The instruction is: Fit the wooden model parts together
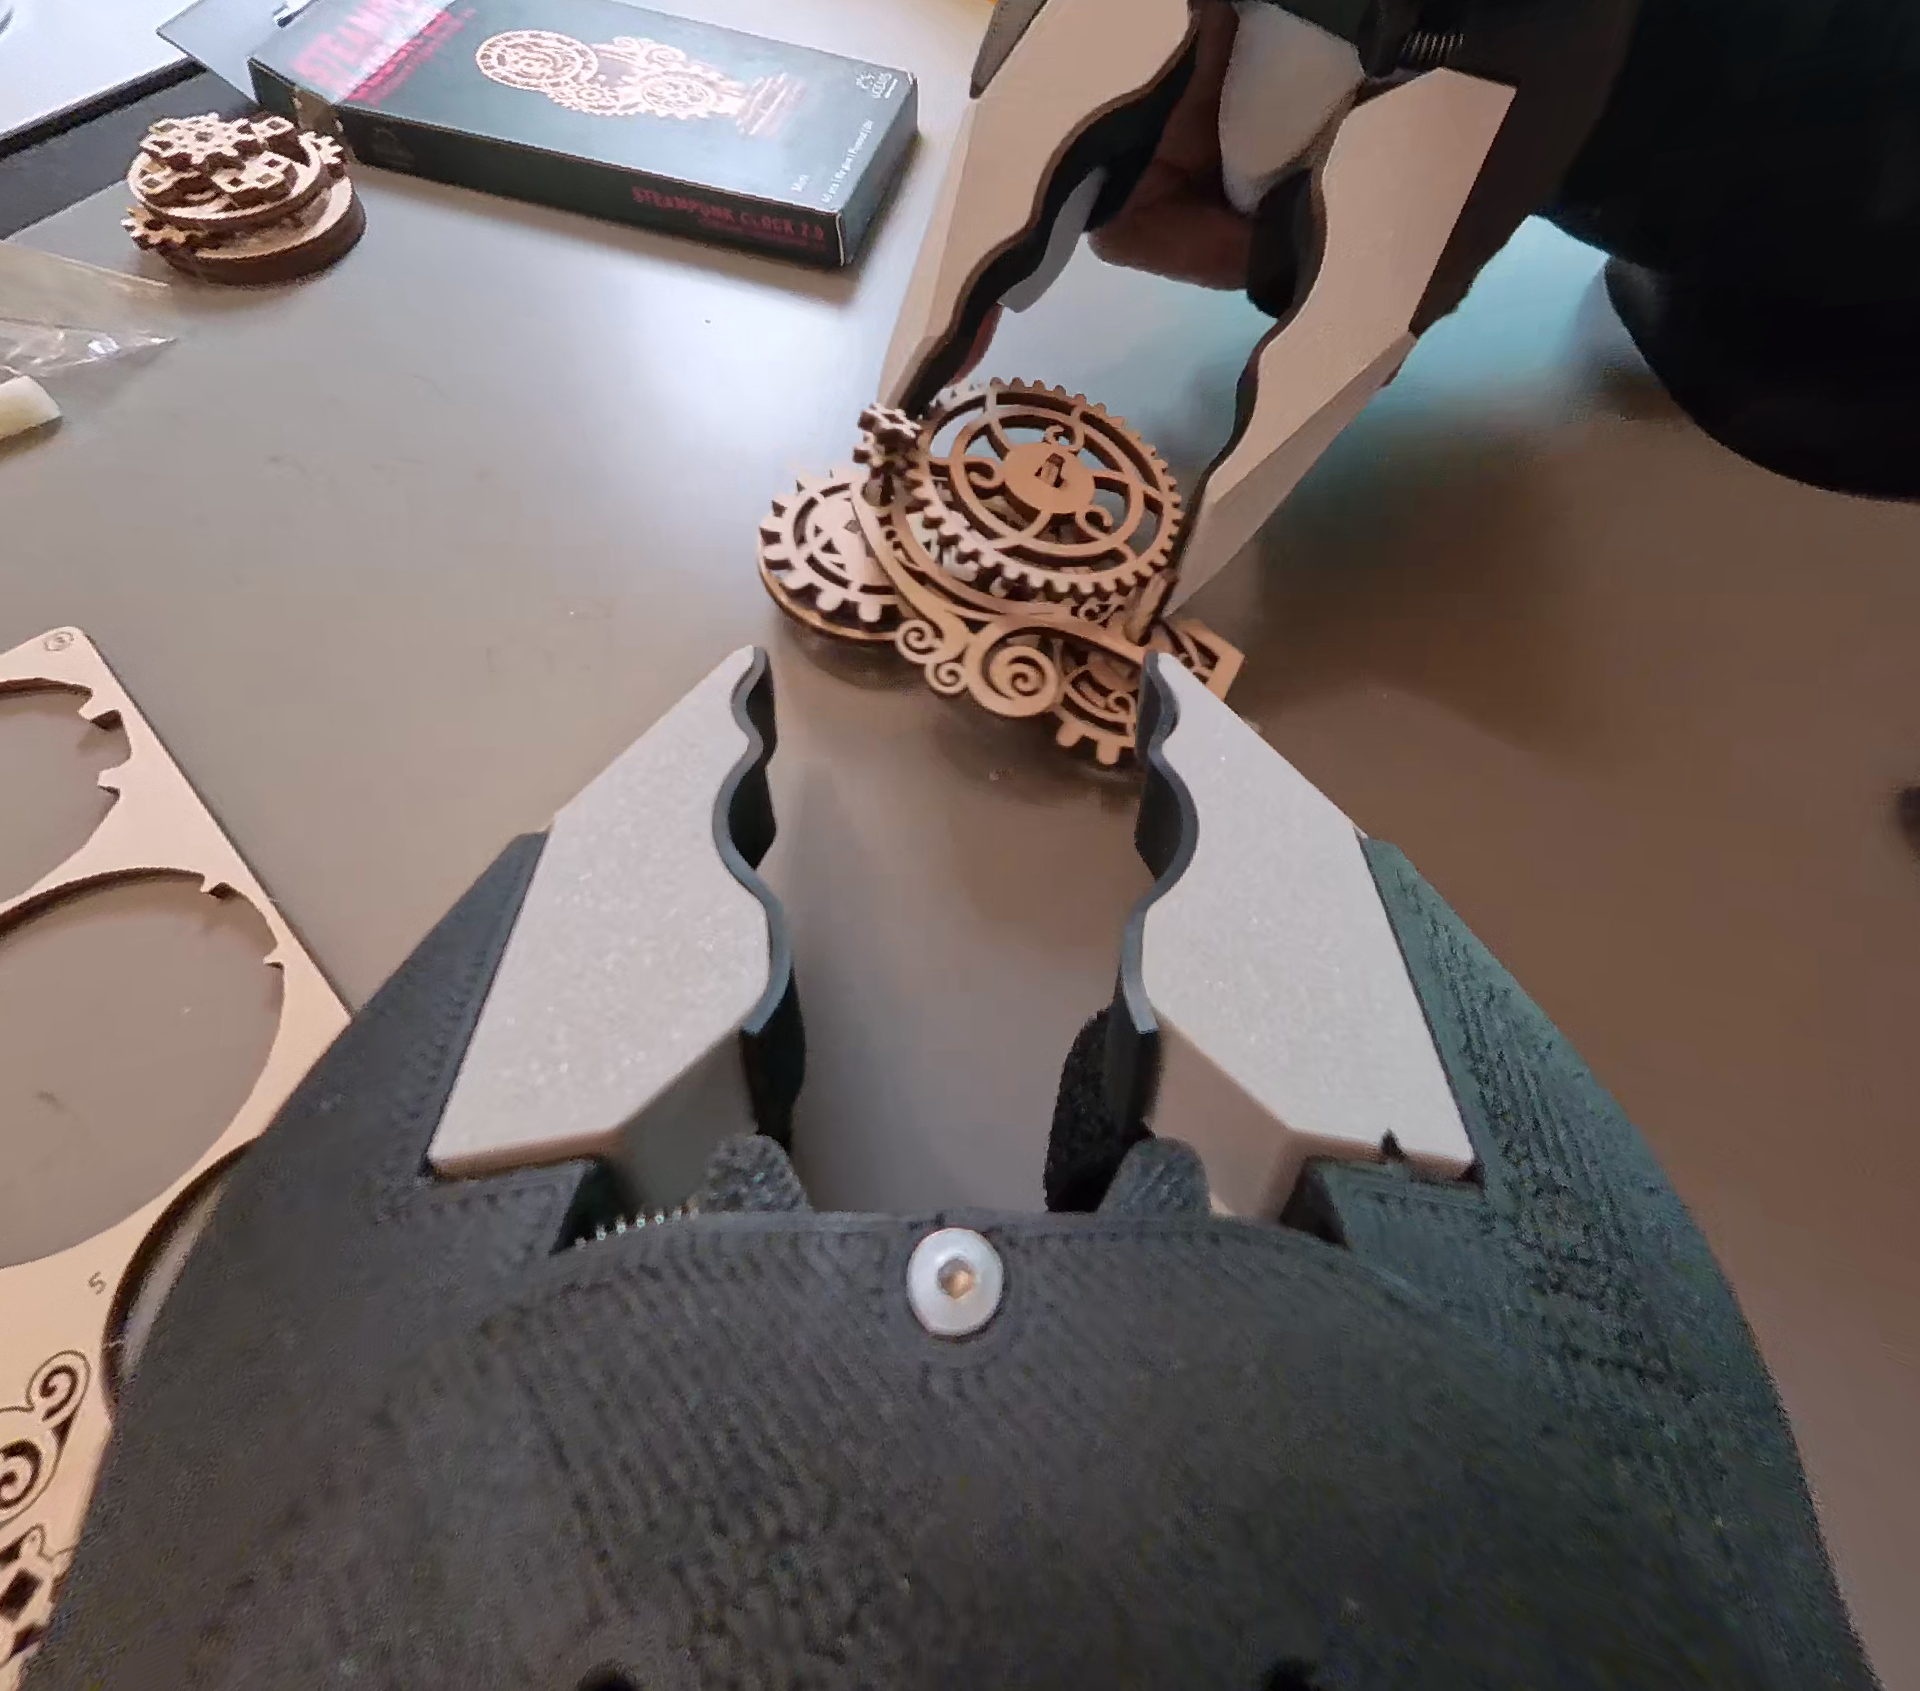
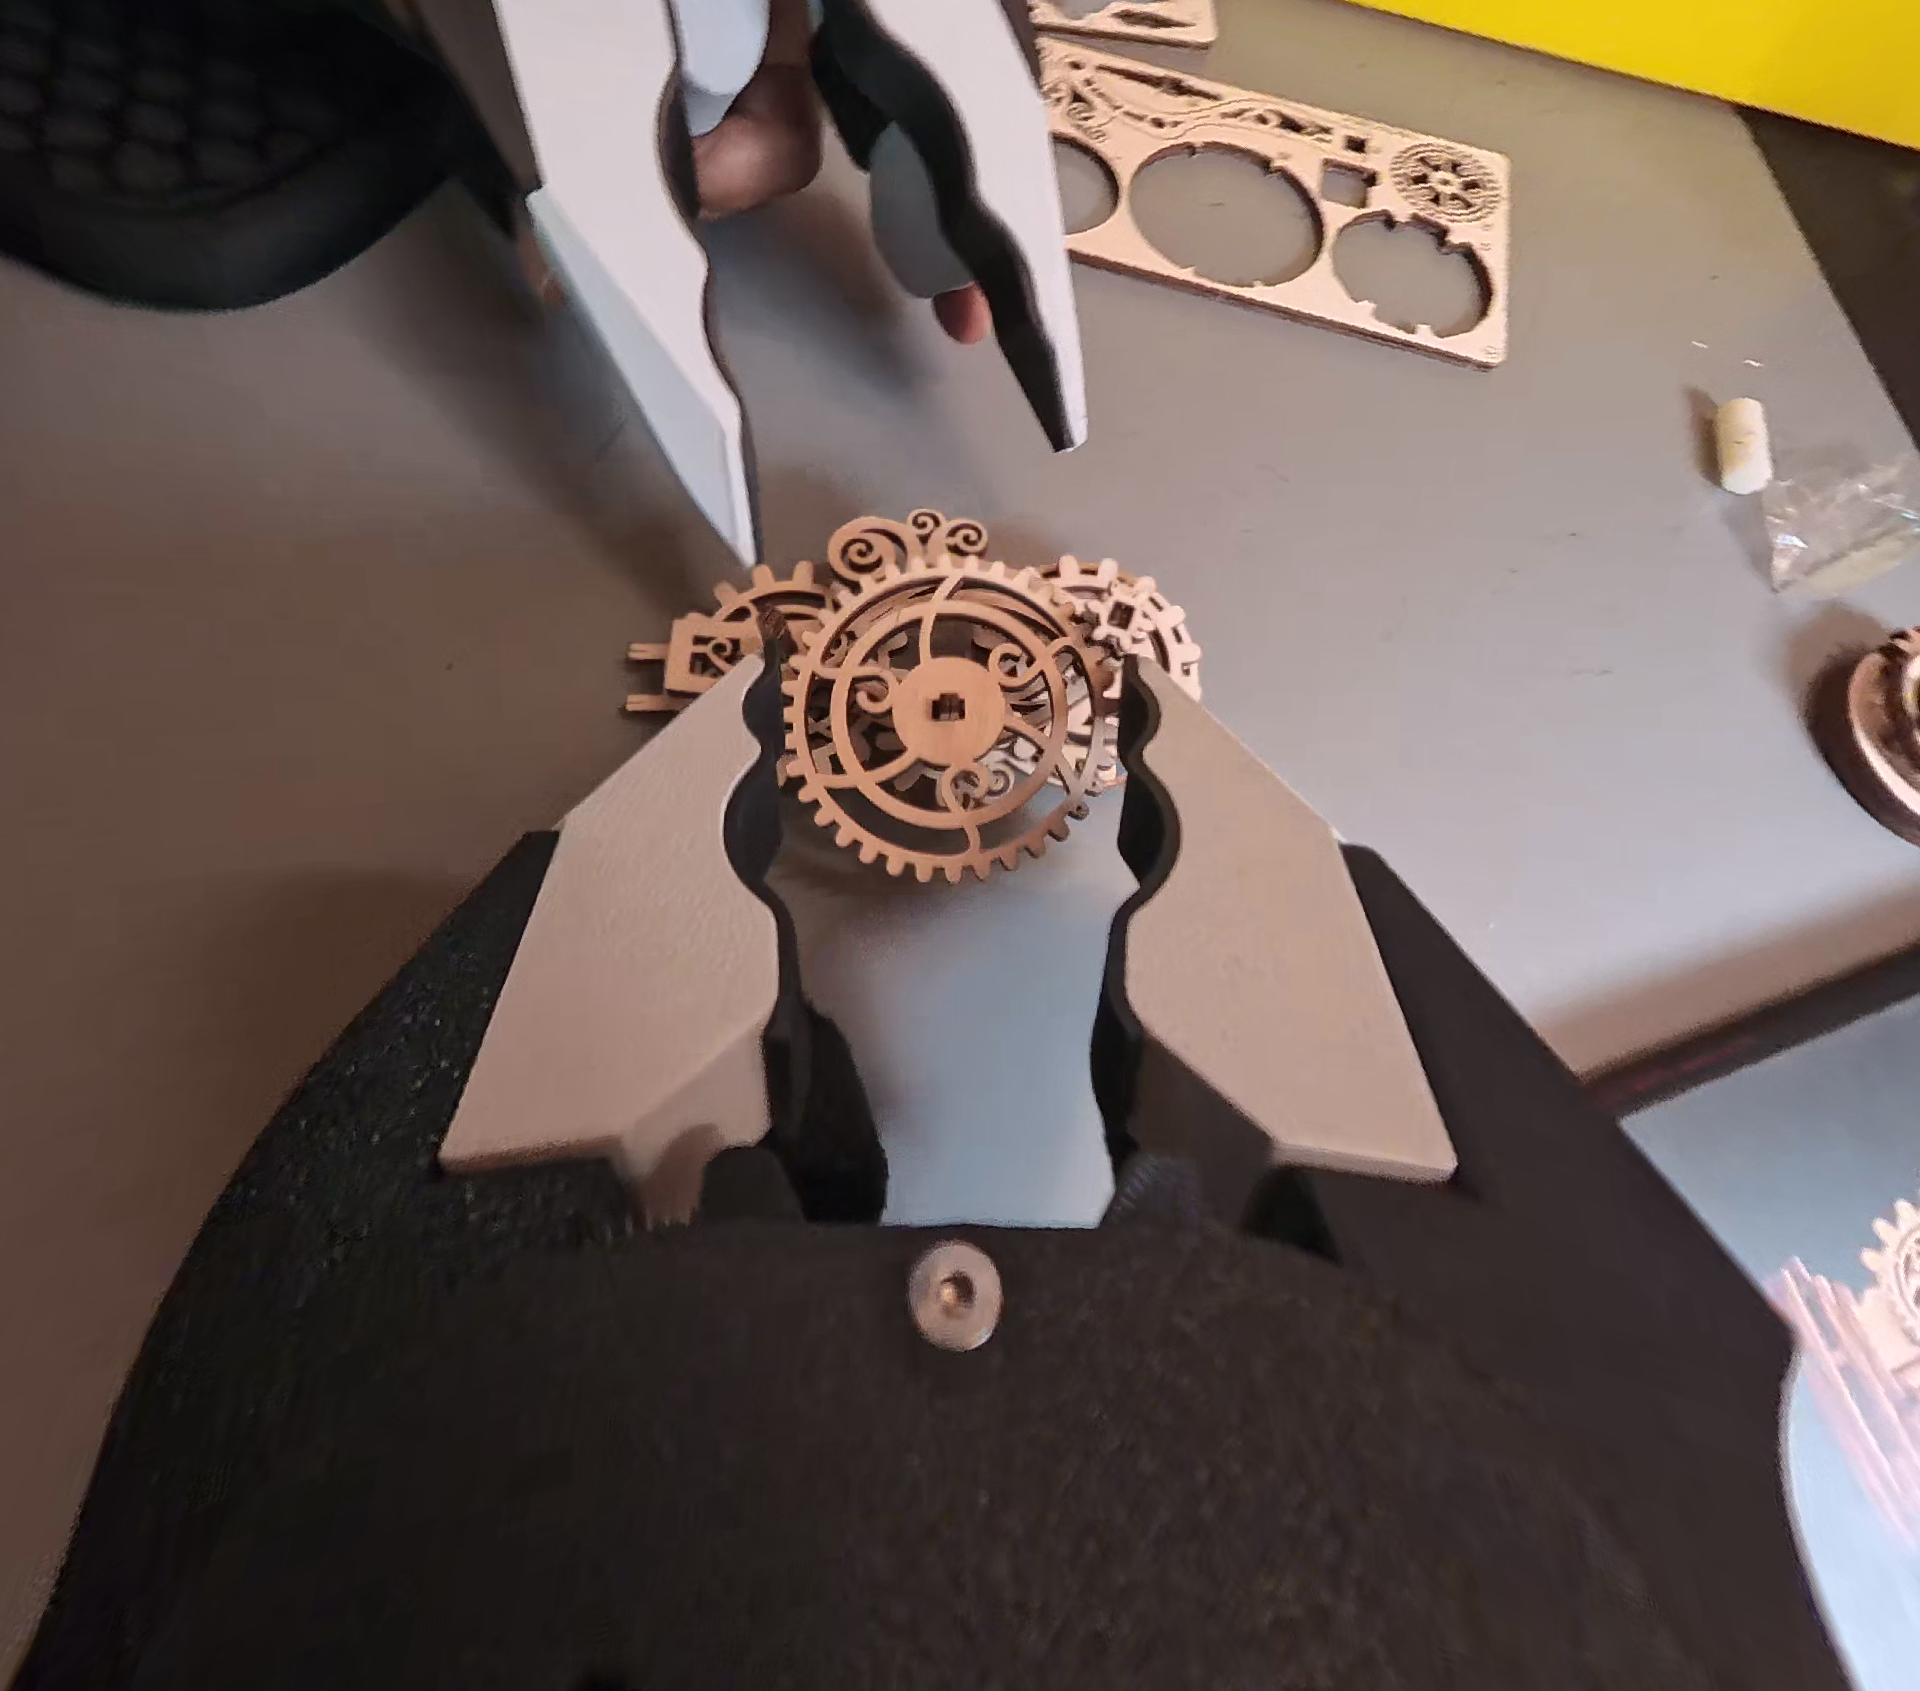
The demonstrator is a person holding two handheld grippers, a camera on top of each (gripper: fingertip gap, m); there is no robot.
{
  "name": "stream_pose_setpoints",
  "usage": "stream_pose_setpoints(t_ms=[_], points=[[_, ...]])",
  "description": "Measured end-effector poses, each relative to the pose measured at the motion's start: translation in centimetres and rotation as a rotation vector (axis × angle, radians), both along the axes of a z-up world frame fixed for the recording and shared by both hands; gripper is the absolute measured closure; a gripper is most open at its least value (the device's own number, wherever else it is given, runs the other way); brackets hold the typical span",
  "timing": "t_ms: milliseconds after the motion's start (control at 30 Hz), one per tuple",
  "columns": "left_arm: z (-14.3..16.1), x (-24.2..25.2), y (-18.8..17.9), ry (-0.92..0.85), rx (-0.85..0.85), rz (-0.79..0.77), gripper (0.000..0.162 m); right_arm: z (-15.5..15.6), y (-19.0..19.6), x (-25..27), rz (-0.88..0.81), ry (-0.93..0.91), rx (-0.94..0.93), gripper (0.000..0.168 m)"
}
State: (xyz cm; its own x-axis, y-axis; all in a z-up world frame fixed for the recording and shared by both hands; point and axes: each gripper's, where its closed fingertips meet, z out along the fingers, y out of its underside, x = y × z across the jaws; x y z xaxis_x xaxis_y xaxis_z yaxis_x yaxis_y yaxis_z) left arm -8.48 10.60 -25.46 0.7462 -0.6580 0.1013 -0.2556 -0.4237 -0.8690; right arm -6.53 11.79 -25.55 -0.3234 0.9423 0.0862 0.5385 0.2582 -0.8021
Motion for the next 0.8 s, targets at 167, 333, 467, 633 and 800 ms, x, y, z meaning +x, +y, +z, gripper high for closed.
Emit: stream_pose_setpoints(t_ms=[167,333,467,633,800], points=[[0.5,0.4,-0.1,-0.051,0.001,-0.033,0.093,-0.1,-0.1,0.8,0.059,-0.051,0.019,0.105],[1.4,0.5,-0.1,-0.088,0.043,-0.033,0.092,2.6,0.4,1.2,0.014,0.05,-0.074,0.105],[2.4,0.1,0.1,-0.109,0.086,-0.01,0.092,8.2,5.5,1.3,-0.168,0.225,-0.096,0.11],[2.7,-0.3,0.2,-0.122,0.103,0.008,0.094,18.1,20.6,0.2,-0.594,0.514,0.212,0.143],[2.7,-0.9,0.1,-0.089,0.121,0.032,0.094,19.2,35.3,-0.5,-0.926,0.488,0.382,0.168]])
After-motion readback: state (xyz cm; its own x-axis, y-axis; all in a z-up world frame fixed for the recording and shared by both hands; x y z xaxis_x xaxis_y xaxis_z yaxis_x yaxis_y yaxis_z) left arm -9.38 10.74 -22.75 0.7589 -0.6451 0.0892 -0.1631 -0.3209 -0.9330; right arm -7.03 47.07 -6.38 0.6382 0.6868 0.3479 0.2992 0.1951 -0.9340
